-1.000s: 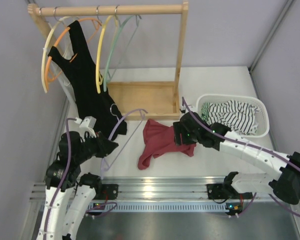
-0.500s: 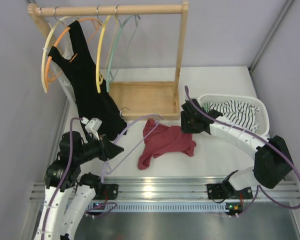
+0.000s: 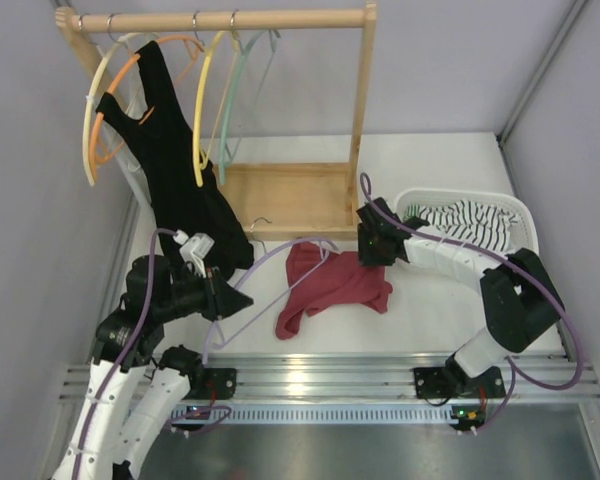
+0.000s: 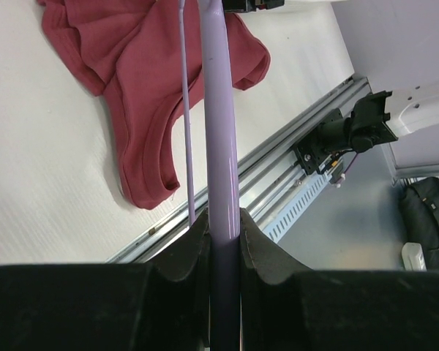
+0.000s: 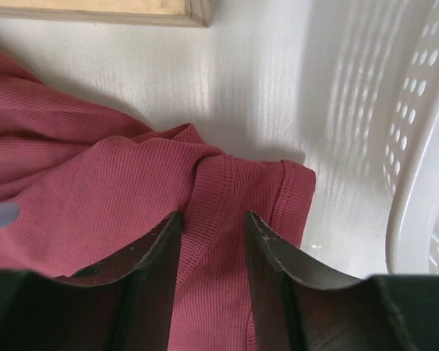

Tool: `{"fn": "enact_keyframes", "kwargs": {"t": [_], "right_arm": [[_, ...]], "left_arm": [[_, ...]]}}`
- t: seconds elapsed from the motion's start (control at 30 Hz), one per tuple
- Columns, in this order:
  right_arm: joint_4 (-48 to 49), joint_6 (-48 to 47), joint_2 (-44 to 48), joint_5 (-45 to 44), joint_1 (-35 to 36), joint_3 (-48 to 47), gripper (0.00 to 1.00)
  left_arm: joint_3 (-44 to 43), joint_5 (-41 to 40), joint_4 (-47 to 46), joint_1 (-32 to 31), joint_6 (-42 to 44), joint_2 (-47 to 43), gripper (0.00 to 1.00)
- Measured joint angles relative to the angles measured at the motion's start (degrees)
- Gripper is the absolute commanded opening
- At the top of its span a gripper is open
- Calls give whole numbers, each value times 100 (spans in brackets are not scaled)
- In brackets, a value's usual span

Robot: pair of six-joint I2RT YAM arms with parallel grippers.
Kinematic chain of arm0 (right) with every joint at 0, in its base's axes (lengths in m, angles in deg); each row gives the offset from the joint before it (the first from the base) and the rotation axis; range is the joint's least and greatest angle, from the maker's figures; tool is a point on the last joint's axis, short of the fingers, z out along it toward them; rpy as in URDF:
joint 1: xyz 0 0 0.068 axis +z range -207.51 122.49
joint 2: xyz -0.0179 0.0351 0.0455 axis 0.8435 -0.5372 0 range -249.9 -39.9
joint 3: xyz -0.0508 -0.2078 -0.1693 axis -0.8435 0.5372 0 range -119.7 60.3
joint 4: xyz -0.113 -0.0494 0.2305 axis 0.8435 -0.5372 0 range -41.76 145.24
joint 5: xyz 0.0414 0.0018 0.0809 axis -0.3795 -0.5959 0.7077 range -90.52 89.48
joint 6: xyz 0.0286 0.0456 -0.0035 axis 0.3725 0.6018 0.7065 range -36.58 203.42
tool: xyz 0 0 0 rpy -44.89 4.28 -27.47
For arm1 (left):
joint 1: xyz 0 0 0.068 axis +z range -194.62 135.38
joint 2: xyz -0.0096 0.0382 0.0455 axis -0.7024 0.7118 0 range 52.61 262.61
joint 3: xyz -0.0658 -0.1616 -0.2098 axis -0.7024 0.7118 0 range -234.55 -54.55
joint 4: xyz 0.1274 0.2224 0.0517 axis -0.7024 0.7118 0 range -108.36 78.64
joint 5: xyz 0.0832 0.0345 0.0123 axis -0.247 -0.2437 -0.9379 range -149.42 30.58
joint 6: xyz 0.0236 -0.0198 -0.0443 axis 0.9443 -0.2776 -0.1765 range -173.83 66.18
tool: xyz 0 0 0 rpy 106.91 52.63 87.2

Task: Place the tank top on the hanger

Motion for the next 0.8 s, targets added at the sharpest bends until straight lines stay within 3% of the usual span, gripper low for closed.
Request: {"fn": "enact_keyframes", "kwargs": {"t": [0.17, 0.37, 0.8], "right_arm": [[66, -26, -35, -22, -11, 4, 9], [0, -46, 133, -146, -26, 81, 0], [-260, -90, 1445, -271, -9, 81, 0]], "left_arm": [[-151, 4, -7, -96, 48, 184, 0], [-361, 127, -37, -291, 66, 409, 0], [-483, 310, -118, -654, 136, 879, 0]]}}
